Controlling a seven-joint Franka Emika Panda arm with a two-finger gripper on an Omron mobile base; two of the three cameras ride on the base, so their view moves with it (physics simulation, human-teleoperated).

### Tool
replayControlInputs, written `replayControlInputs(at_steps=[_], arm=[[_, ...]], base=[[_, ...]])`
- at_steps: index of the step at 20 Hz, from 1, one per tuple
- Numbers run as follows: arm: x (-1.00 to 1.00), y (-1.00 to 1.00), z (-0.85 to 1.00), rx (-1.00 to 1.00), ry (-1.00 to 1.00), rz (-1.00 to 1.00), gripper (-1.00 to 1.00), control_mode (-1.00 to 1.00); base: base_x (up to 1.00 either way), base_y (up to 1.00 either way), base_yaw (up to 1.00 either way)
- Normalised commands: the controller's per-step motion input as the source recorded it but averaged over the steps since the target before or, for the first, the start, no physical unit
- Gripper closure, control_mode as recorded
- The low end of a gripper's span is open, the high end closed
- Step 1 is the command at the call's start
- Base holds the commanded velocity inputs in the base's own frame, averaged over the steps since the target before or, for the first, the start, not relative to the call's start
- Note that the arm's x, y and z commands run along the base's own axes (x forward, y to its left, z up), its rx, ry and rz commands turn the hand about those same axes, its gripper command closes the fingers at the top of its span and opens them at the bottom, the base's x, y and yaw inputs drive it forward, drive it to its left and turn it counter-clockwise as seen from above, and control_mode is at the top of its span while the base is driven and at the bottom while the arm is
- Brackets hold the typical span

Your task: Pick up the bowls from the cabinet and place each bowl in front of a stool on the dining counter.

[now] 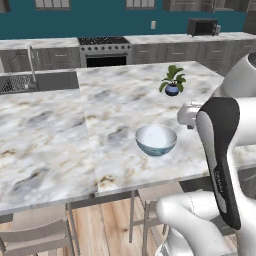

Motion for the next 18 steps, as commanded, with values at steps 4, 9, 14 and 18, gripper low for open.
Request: replayControlInputs(at_steps=[4,9,14,18], arm=[[-0.08,0.0,0.09,0.0,0.0,0.27,-1.0,-1.0],[-0.41,0.0,0.16,-0.08,-0.08,0.09,-1.0,-1.0],[-0.48,0.0,0.06,-0.06,-0.08,0.06,-1.0,-1.0],[-0.25,0.0,0.0,-0.03,-0.04,0.03,-1.0,1.0]], base=[[0.0,0.0,0.0],[0.0,0.0,0.0],[0.0,0.0,0.0],[-0.13,0.0,0.02]])
